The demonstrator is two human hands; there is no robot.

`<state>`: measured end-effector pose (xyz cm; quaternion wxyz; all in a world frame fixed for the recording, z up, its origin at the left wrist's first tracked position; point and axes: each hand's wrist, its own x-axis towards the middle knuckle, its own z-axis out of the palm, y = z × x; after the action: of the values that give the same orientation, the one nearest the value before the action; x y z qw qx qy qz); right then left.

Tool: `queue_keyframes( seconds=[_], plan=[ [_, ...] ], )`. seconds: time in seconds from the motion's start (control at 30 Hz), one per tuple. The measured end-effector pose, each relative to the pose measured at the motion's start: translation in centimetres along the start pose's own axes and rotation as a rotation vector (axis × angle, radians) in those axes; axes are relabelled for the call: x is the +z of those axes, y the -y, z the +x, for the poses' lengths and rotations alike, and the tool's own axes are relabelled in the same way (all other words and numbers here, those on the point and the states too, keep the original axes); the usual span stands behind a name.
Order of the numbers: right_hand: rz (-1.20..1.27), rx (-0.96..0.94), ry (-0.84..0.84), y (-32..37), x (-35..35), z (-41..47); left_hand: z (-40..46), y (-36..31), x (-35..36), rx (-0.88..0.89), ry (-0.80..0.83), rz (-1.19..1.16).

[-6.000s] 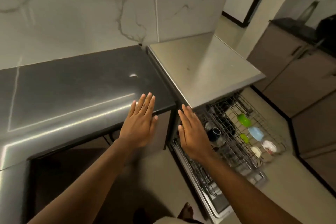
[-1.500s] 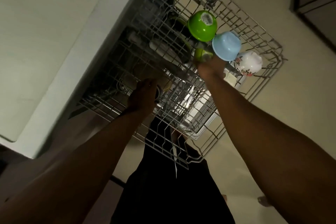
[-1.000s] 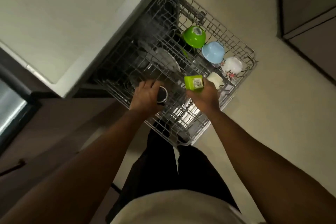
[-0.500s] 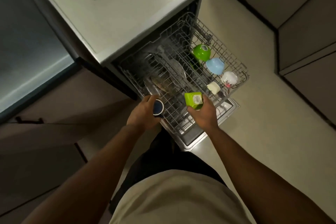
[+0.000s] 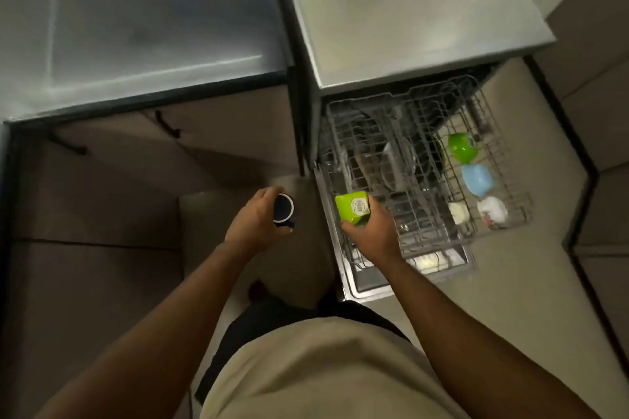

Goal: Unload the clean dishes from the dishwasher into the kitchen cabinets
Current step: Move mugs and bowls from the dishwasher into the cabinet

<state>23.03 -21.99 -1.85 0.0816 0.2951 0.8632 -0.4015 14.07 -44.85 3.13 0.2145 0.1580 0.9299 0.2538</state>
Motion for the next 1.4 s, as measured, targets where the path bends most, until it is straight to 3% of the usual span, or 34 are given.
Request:
queue_keyframes(
  seconds=[0.53, 0.7, 0.9, 1.23, 1.4],
  plan=[
    [-0.090, -0.390, 0.154, 16.4, 12.5, -2.9, -9.3, 15.3, -8.8, -0.292, -0.313, -0.266],
    [-0.090, -0.475, 0.138, 20.1, 14.5, -3.1, -10.8, 18.0, -11.0, -0.283, -0.386, -0.260],
    [-0.080, -0.592, 0.135, 26.3, 16.9, -3.5, -11.8, 21.0, -15.1, -0.280, -0.582, -0.288],
    [-0.039, -0.853, 0.048, 40.4, 16.5, -1.6, -9.8, 24.3, -30.0, -0.230, -0.852, -0.190],
    [0.000, -0.944, 0.074, 47.2, 15.5, -0.1, -9.2, 24.2, -37.2, -0.191, -0.893, -0.118]
  ],
)
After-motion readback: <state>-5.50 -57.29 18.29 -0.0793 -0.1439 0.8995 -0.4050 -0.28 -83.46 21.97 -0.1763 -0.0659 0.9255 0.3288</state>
